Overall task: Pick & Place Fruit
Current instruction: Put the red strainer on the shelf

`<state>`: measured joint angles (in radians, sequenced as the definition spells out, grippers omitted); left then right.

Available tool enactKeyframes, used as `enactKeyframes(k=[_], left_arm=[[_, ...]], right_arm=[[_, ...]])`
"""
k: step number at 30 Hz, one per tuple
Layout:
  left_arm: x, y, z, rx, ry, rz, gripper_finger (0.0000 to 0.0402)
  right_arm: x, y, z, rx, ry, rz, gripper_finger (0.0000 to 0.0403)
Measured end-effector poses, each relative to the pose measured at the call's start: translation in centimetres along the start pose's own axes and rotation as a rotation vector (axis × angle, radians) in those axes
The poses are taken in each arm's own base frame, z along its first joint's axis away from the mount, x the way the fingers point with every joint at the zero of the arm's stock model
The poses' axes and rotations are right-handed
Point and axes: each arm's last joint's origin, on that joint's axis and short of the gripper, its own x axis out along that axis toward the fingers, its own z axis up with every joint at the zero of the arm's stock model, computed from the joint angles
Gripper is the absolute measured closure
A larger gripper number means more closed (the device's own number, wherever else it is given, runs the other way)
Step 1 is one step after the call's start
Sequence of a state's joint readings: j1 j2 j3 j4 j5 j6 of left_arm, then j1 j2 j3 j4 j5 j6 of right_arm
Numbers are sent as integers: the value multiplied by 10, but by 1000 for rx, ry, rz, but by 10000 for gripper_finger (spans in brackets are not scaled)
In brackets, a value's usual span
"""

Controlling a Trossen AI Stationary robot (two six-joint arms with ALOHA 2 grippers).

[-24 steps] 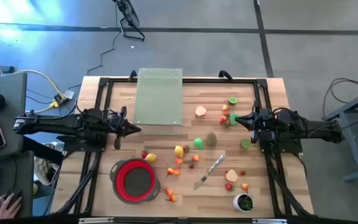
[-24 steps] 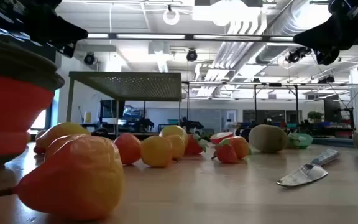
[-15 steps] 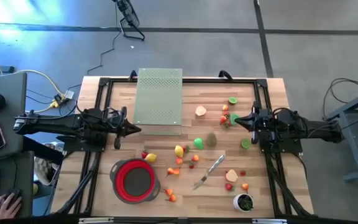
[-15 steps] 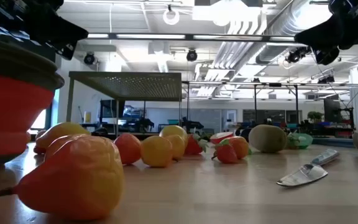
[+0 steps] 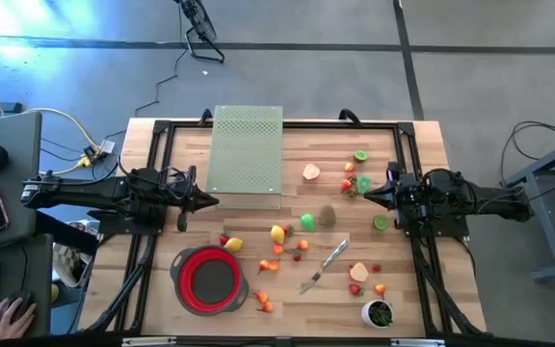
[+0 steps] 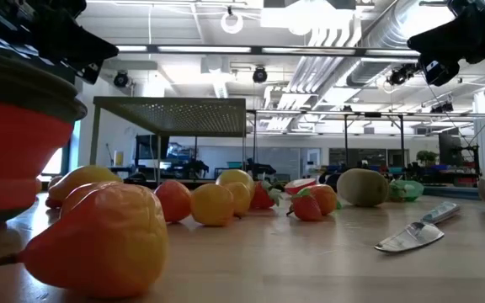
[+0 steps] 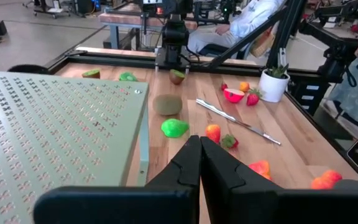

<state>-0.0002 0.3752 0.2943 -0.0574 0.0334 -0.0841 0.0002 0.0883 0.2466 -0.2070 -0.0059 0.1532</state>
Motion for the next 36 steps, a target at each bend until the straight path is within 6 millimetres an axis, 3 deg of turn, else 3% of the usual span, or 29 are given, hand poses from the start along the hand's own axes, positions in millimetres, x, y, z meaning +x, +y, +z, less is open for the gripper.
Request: enactKeyframes(k=[25,32,36], left_arm=[[0,0,0,5,-3,1,401],[0,0,0,-1,-3,1,401],[0,0,1,-84,-14,-1,401]], right_arm=[[0,0,2,-19,-18,-7,394],[0,-2,2,-18,-30,-90,394],[0,-3,2,-7,-32,-104,394]])
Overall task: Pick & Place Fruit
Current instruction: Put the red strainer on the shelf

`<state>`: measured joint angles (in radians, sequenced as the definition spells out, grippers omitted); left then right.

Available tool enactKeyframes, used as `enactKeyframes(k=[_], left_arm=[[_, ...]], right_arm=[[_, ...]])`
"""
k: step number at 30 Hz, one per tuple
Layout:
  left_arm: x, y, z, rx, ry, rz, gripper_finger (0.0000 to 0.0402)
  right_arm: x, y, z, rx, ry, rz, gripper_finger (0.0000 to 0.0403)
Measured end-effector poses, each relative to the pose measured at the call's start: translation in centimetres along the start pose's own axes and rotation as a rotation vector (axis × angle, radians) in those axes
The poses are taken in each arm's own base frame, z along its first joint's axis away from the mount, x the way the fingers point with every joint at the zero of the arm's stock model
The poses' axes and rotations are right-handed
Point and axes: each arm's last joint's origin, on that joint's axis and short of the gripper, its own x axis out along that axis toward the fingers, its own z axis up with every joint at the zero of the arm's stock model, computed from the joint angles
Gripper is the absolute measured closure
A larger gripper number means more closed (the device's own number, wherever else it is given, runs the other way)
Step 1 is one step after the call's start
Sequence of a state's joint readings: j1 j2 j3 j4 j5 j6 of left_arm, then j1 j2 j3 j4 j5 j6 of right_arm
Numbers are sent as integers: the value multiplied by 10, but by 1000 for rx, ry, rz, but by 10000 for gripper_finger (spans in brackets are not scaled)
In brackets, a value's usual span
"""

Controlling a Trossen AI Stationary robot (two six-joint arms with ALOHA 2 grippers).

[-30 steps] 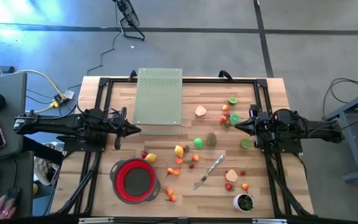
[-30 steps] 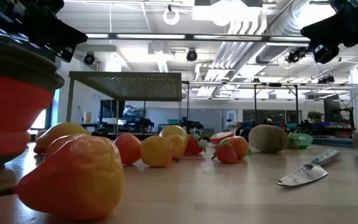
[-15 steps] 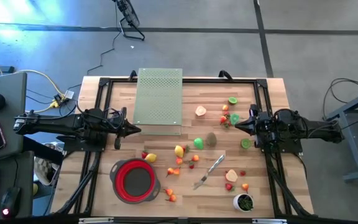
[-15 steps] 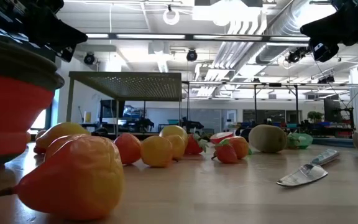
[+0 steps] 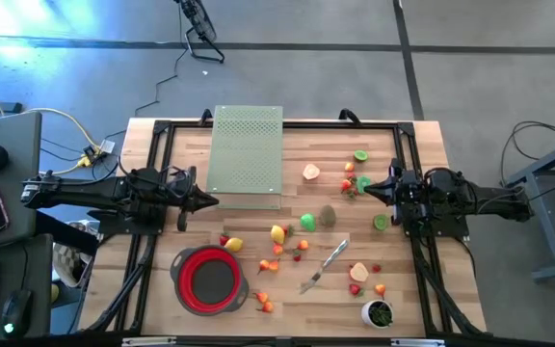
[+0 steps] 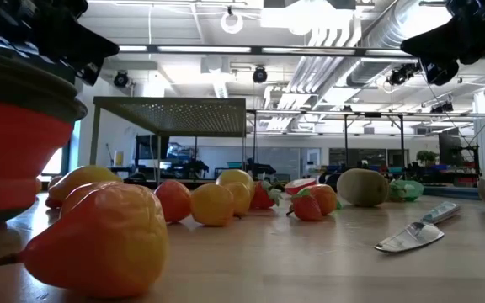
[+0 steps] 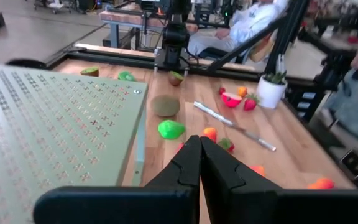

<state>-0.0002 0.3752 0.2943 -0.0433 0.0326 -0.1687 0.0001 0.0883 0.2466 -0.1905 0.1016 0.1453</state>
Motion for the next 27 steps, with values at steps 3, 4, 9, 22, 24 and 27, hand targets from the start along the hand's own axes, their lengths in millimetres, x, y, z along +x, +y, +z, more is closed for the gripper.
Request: enactKeyframes(k=[3,4,9,22,24,27], left_arm=[[0,0,0,-75,0,0,401],[0,0,0,-91,1,0,401],[0,0,0,-132,1,-1,401],[29,-16,2,-32,-32,-89,401],[34,-22,-4,-26,1,-79,401],[39,-32,-10,-30,36,-62,401]], right_arm=[[0,0,0,10,0,0,394],[0,0,0,11,0,-1,394],[0,0,0,11,-2,-15,394],[0,-1,0,11,-4,-31,394],[0,-1,0,11,-4,-31,394],[0,-1,0,11,-4,-31,394]])
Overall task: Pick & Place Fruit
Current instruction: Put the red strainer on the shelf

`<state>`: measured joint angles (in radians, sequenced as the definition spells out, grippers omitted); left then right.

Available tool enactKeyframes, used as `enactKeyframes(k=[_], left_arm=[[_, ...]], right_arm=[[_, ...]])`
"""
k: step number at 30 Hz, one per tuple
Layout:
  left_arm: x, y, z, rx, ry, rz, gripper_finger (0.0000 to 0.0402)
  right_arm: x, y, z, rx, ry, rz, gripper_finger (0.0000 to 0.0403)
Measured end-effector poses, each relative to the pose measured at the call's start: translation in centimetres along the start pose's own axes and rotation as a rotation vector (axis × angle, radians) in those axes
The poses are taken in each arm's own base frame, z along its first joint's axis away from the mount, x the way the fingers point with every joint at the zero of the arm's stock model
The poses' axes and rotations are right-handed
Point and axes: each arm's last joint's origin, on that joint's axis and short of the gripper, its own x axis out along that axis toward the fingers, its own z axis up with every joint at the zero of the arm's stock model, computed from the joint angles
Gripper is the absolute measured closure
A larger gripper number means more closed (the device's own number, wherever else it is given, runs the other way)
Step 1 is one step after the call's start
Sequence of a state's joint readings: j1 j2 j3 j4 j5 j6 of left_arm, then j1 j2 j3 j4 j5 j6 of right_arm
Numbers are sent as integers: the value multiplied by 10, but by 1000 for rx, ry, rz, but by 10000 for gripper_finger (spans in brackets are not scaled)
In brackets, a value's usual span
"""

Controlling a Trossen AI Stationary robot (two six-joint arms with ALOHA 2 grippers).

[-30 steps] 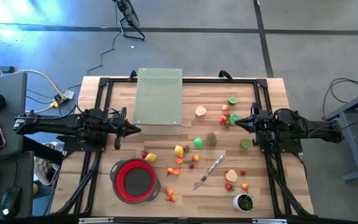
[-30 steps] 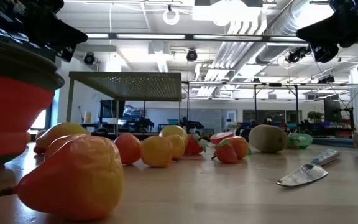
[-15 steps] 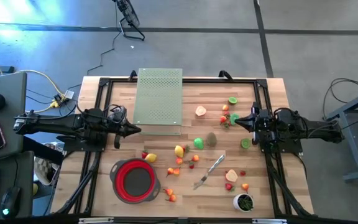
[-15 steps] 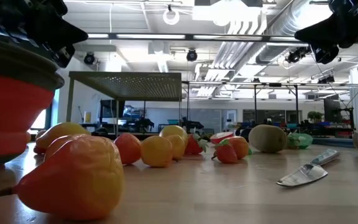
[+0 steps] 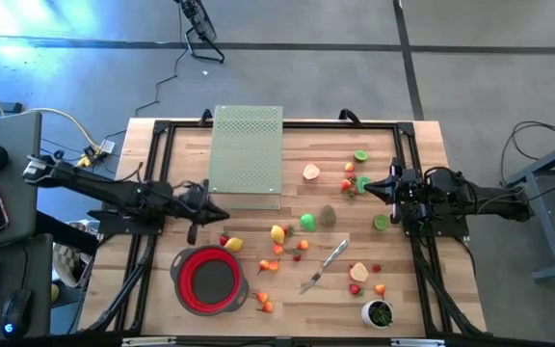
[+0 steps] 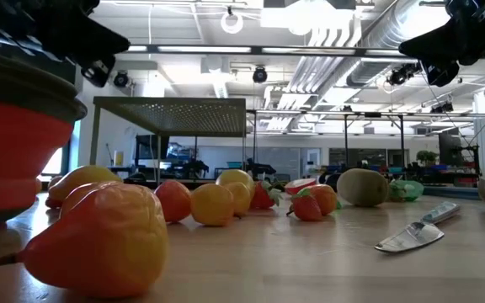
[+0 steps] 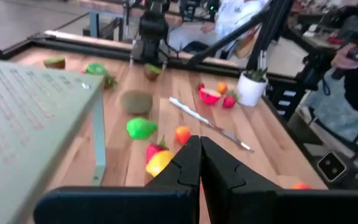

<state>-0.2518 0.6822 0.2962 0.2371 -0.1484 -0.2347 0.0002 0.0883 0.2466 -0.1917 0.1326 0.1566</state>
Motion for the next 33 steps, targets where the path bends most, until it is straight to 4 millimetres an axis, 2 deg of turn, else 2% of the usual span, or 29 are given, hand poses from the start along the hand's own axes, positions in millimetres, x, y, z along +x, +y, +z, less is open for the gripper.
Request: enactKeyframes(k=[3,10,19,27,33], left_arm=[[3,-14,-1,-16,23,2,401],[9,-52,17,32,61,-11,401],[15,-89,36,-42,278,43,401],[32,-129,53,-130,453,93,401],[49,-160,55,-169,573,142,401]], right_arm=[[0,0,0,0,0,0,394],[0,0,0,-1,0,0,394],[0,0,0,-3,0,0,394],[0,0,0,-3,0,-1,394],[0,-2,0,-1,-12,-75,394]])
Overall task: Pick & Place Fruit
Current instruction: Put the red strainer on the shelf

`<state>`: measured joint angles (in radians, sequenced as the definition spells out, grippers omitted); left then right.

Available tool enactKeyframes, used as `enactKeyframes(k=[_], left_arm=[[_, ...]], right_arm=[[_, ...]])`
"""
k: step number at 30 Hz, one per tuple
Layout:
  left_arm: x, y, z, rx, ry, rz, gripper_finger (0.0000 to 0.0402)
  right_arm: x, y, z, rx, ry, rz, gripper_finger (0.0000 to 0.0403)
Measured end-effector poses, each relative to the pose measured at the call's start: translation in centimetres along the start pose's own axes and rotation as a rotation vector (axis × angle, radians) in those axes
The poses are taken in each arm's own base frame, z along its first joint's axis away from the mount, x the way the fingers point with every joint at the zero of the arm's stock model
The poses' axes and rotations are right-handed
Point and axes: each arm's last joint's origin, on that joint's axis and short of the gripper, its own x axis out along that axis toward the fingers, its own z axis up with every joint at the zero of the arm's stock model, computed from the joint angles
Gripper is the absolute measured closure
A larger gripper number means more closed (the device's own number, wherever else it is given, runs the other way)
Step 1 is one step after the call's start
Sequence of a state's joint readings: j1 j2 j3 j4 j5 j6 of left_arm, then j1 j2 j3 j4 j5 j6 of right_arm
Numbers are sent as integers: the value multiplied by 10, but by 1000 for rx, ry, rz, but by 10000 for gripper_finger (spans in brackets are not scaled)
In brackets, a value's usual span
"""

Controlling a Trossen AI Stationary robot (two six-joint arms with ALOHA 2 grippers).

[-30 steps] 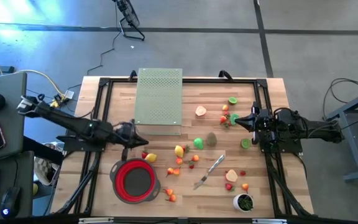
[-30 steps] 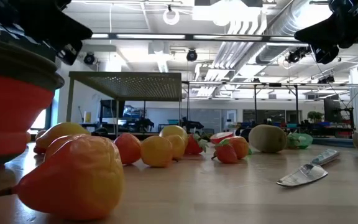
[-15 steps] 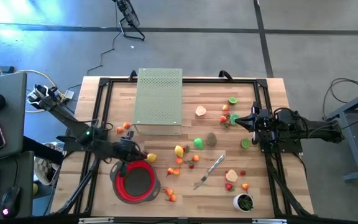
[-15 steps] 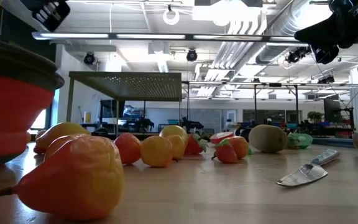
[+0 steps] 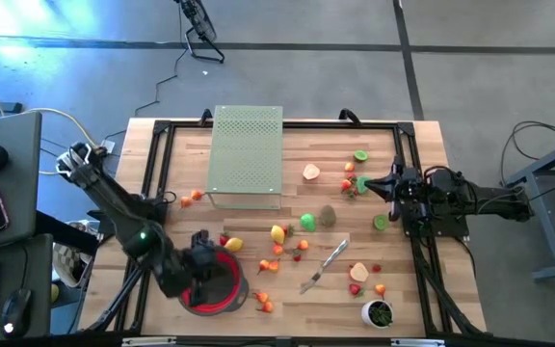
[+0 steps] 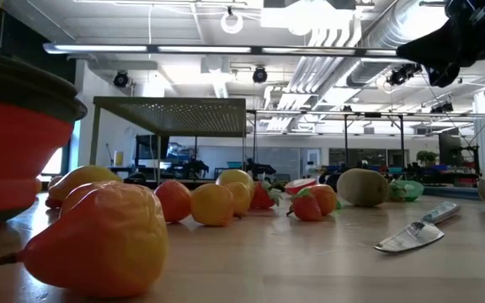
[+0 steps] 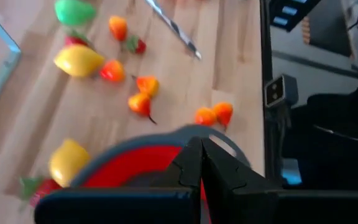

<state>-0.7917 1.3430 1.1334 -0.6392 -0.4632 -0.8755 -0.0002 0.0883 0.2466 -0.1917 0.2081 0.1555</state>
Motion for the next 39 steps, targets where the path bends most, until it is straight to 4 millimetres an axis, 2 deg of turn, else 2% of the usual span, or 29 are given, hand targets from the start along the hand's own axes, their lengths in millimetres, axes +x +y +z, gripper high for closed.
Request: enactKeyframes(k=[8,15,18,25,33,39], left_arm=[[29,-37,-3,-116,139,-8,401],[58,-56,-13,-272,330,-24,401],[65,-60,-17,-349,399,-24,401],[65,-61,-21,-481,512,-4,401],[66,-61,-20,-467,507,-15,400],[64,-59,-23,-553,562,35,363]], right_arm=[[0,-1,0,0,-3,-25,394],[0,-1,-2,-4,16,-28,394],[0,-1,-4,-8,34,-31,394],[0,-1,-4,-10,44,-32,394],[0,-2,-7,-18,68,-36,394],[0,-2,-10,-26,103,-41,394]])
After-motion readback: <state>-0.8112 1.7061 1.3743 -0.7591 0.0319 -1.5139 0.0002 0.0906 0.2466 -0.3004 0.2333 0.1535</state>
